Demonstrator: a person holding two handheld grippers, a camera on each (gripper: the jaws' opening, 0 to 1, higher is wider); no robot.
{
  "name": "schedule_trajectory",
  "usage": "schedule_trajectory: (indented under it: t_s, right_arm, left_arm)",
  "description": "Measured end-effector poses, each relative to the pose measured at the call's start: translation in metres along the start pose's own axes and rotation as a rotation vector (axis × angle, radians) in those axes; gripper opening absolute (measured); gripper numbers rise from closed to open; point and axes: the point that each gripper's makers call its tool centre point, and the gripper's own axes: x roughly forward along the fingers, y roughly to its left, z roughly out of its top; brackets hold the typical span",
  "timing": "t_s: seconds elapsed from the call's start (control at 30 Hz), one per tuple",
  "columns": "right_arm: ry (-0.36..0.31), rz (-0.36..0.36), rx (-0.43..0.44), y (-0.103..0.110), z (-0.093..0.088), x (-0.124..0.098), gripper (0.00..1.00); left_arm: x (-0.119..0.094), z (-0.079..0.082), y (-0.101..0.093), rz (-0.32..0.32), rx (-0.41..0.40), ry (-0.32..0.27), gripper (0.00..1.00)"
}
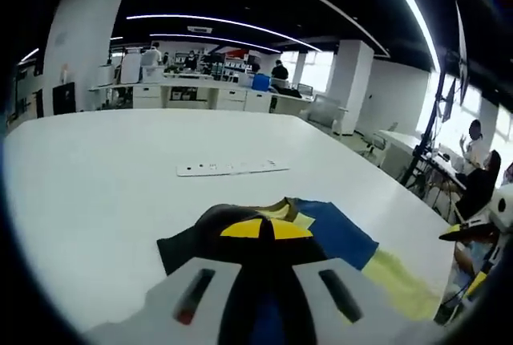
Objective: Fold the garment on the visible template until the final outline fits inside the template.
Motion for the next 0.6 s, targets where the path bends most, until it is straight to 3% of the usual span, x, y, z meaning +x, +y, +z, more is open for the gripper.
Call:
schedule_trajectory:
  t_s: [0.23,0.33,0.6]
  right_arm:
    - [0.005,-0.004,0.014,-0.002,-0.003,0.002,0.97]
    - [0.005,-0.006,0.017,-0.004,-0.004,0.002,0.97]
    - [0.009,-0.019,0.034,-0.008,-0.007,0.001,0.97]
  left_arm:
    - [0.002,-0.02,-0.027,-0.063,0.017,0.032,0.0]
    - [0.004,-0.031,-0.036,-0.101,-0.028,0.057,0.0]
    - [0.002,-0.044,-0.051,-0.136,-0.029,0.086,0.0]
